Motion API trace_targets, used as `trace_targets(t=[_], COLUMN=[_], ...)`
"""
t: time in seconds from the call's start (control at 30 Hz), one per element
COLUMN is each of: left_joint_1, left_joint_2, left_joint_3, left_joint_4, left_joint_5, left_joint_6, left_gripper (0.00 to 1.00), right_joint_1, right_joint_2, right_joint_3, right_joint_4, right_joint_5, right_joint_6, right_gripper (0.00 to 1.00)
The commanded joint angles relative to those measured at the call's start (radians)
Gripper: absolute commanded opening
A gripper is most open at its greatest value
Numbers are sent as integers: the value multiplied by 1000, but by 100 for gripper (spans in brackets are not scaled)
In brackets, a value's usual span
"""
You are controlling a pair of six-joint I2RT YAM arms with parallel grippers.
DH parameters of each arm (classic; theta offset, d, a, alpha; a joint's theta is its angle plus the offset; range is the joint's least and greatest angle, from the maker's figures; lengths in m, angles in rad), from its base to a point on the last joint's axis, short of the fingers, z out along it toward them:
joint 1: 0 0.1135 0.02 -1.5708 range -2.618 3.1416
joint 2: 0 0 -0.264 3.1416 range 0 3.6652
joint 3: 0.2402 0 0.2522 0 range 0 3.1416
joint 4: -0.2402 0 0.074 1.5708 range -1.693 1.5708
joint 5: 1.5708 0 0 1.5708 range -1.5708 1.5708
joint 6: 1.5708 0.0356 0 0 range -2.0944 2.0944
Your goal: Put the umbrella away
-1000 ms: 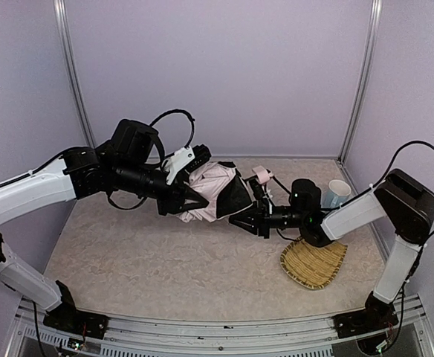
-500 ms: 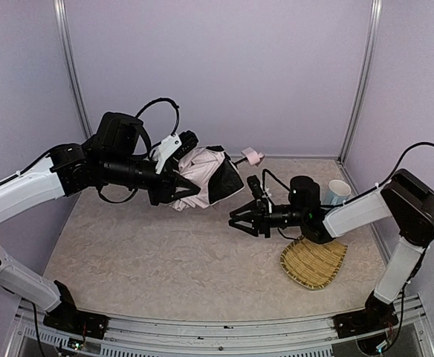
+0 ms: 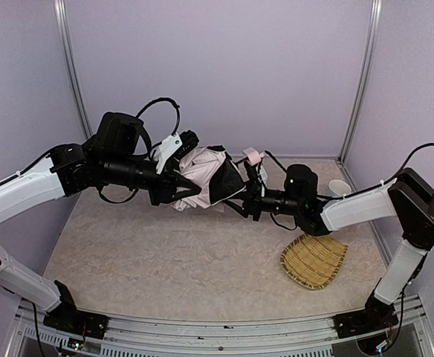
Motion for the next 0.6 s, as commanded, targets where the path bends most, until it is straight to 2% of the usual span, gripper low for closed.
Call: trace_targets(t=[0.0,0.1,0.2,0.27,0.37,0.47,0.57], left_joint_1=[-5,-5,-4,-4,-4,6,55], left_joint_2=[-25,-17,-10,-8,-12,-38,-92], left_joint_3=[37,36,35,36,35,24,-22], left_joint_4=[98,101,102,106,105,109,166], left_joint_5=[22,28,33,36,37,46,157], left_joint_6=[4,8,8,7,7,2,-30], left_gripper=[0,0,0,0,0,0,0], right_joint_1=[11,22,31,30,31,24,-19], right_joint_2=[52,67,72,77,73,44,43], right_joint_3=[66,84,96,101,92,61,81], right_joint_4=[50,59,39,32,36,32,-81], right_joint_5=[-11,-45,-36,-37,-25,-71,-203], right_joint_6=[33,15,-1,5,20,18,9], right_gripper=[38,44,41,32,1,0,0])
